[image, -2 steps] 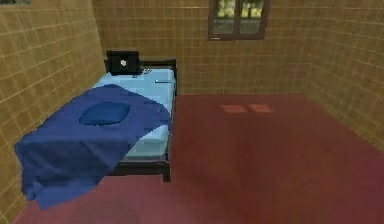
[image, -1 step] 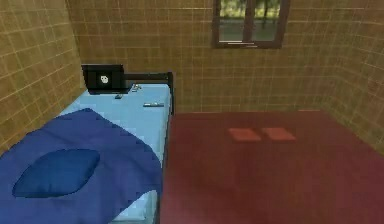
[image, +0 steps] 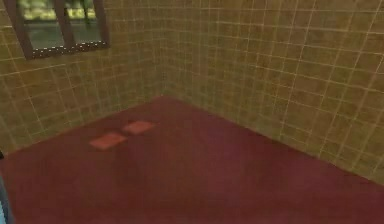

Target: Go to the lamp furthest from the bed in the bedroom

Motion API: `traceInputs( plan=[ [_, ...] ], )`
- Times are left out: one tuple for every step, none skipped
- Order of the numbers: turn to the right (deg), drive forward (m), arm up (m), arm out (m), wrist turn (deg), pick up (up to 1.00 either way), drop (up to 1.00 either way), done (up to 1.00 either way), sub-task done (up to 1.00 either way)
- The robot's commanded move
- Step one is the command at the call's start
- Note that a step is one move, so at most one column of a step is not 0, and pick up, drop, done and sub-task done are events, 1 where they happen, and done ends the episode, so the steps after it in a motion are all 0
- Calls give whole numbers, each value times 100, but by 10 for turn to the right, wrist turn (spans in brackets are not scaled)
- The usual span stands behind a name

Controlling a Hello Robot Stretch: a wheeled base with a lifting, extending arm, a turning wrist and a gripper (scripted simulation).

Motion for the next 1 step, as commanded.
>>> traceInputs(
  plan=[
    [450,0,0,0,0,0,0,0,0]
  ],
)
